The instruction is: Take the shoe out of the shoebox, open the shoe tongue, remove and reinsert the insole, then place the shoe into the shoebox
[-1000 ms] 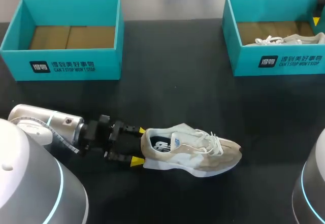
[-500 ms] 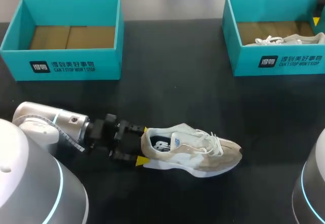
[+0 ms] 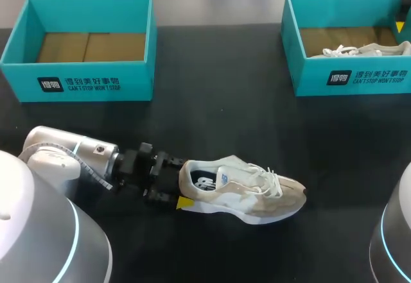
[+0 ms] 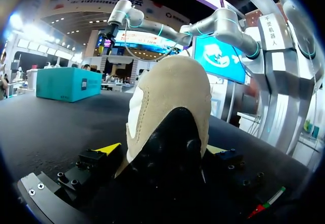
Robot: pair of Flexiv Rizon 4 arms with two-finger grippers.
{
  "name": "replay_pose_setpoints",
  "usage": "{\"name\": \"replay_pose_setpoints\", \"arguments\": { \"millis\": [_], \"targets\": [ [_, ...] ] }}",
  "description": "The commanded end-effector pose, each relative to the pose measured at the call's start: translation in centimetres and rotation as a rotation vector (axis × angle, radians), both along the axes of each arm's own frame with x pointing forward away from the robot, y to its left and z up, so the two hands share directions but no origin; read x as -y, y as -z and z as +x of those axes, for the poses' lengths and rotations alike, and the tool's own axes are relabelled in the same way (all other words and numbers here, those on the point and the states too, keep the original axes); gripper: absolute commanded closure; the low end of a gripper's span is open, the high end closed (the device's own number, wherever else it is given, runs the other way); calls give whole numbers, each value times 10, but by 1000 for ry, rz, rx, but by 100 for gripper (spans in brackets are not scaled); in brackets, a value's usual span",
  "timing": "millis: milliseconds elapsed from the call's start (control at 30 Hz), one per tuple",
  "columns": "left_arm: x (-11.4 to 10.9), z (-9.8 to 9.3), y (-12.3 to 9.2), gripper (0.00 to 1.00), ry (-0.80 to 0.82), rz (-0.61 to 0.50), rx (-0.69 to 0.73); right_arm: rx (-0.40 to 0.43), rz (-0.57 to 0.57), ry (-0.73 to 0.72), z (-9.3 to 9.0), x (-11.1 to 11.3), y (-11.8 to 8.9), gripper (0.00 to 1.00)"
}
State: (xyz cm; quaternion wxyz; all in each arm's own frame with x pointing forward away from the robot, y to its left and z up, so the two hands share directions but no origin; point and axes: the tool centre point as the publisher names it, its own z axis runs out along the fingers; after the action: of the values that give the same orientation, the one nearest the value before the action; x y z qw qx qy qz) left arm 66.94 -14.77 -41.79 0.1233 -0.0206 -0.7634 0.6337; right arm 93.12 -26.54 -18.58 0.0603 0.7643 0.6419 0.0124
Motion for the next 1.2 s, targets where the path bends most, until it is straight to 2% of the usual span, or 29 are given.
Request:
{"name": "replay_pose_setpoints", "arguments": {
  "millis": [33,700,767,1033,1200],
  "targets": [
    [9,2,7,0,15,-8,-8,0,0,0,0,0,0,0],
    [27,-8,6,0,25,16,13,0,0,0,0,0,0,0],
    [29,-9,8,0,17,51,22,0,0,0,0,0,0,0],
    [19,-7,12,0,-20,70,10,0,0,0,0,0,0,0],
    [20,-7,13,0,-38,77,18,0,0,0,0,0,0,0]
  ]
}}
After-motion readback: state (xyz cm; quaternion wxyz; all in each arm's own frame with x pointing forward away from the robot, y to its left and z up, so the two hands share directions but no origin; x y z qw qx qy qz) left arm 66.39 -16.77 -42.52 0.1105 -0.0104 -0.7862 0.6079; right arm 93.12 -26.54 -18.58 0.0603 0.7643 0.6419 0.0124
